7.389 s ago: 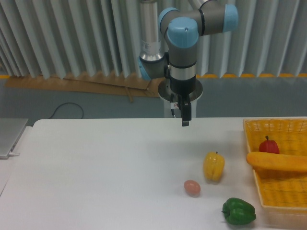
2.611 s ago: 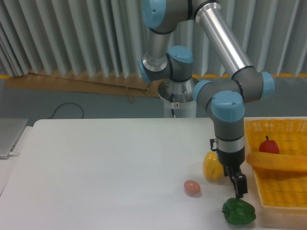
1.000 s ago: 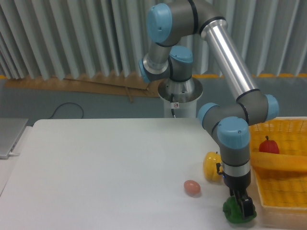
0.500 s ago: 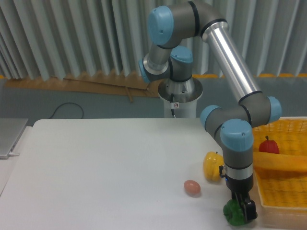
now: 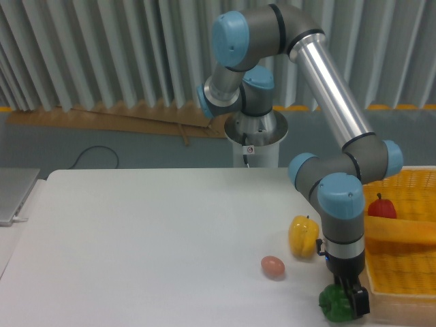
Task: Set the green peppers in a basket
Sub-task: 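Close the gripper around the green bell pepper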
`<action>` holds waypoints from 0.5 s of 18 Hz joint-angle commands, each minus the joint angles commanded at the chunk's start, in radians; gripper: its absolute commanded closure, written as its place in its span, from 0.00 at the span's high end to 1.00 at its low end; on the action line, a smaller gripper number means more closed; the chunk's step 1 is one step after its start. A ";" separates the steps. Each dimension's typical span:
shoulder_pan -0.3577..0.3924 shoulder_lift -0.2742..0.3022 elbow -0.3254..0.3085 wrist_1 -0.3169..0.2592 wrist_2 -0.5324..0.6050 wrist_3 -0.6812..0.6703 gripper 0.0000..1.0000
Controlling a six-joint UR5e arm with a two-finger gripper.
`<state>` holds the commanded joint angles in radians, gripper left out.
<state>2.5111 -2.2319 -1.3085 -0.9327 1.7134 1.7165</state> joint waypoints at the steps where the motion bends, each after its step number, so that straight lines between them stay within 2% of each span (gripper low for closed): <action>1: 0.000 -0.002 -0.002 0.000 -0.002 0.000 1.00; 9: -0.006 -0.009 -0.008 -0.002 -0.002 -0.011 1.00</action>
<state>2.5050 -2.2412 -1.3161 -0.9342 1.7119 1.7058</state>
